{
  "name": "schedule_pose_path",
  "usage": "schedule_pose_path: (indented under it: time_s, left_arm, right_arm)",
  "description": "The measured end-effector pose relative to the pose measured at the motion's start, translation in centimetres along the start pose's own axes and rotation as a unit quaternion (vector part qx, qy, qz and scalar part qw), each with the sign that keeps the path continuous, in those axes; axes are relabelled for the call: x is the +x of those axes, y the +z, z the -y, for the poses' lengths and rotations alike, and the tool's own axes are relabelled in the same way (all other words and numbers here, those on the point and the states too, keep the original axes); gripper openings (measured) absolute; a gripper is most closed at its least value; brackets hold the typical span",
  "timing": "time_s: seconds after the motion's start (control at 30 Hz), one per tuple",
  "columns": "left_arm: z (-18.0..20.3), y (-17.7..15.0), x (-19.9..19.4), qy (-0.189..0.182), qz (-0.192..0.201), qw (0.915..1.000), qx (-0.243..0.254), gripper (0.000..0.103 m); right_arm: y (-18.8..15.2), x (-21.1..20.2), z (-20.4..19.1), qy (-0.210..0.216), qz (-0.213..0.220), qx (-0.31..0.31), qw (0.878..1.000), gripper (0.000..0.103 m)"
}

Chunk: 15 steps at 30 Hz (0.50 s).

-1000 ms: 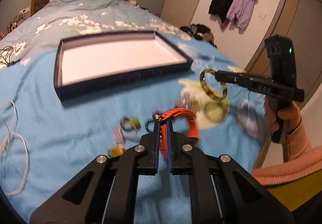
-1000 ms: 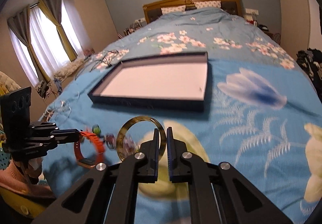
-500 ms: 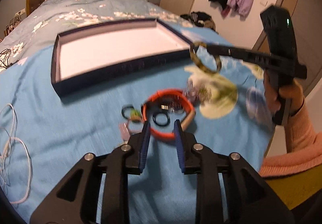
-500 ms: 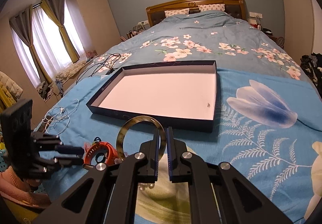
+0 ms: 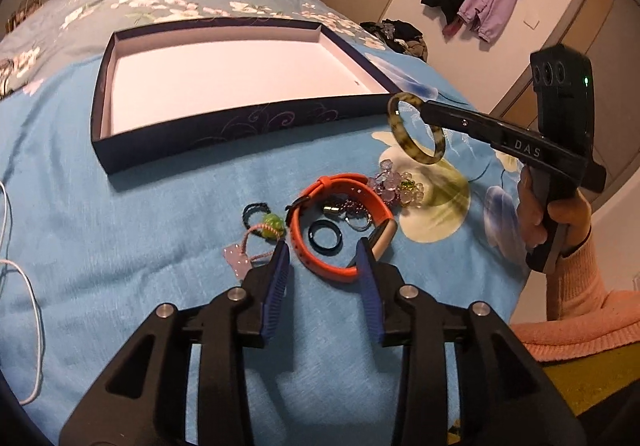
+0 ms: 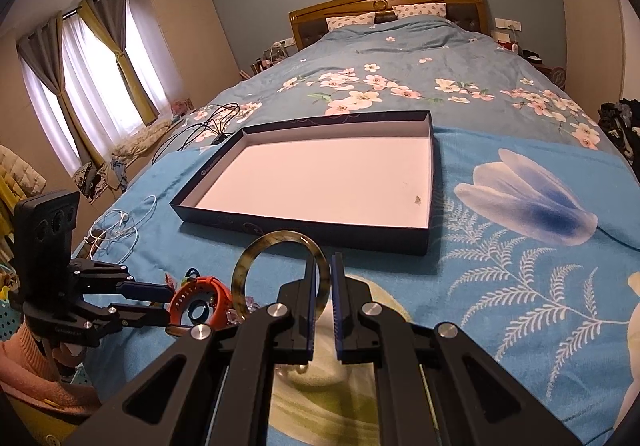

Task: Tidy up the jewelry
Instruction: 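Grasp and lift the tortoiseshell bangle with the right tool while the left tool grasps the orange watch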

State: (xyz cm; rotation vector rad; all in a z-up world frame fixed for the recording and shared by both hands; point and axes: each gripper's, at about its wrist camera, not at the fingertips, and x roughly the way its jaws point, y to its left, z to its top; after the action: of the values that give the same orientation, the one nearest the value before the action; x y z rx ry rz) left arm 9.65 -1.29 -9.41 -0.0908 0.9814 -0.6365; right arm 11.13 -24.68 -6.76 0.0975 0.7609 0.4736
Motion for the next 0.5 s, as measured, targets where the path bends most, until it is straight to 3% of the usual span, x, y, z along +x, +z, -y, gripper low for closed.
schedule_pose_path:
  time_s: [0.17, 0.43, 0.5]
  left_arm:
    - [-1.2, 0.0, 0.7, -0.019, -0.009, 0.9993, -0.031, 0.032]
    - [-0.3, 1.2, 2.4, 0.015, -0.026, 0.9993, -0.021, 0.004]
    - [0.0, 1.3, 2.2, 0.017, -0.019, 0.9996, -0.015, 0.004]
  right_arm:
    - [-0.1, 0.1, 0.1, 0.001, 0.001, 0.004, 1.000, 0.006]
    - [-0.1, 0.2, 0.0, -0.004, 0.002, 0.001, 1.000, 0.006]
    - [0.0, 0.2, 0.1, -0.004, 0.004, 0.001, 1.000, 0.007]
